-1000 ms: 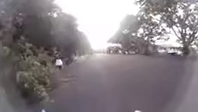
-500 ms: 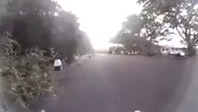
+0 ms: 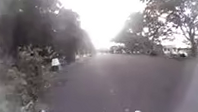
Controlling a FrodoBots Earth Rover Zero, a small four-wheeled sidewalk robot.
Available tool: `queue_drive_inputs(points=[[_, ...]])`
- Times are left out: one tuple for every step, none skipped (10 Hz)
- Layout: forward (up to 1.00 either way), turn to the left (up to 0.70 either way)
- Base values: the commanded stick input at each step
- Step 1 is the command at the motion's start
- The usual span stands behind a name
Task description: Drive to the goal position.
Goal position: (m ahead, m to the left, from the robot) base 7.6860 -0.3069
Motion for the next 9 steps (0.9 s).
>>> queue_drive_inputs(points=[[0.7,0.0],[0.7,0.0],[0.7,0.0],[0.7,0.0],[0.7,0.0],[0.7,0.0],[0.7,0.0],[0.7,0.0],[0.7,0.0]])
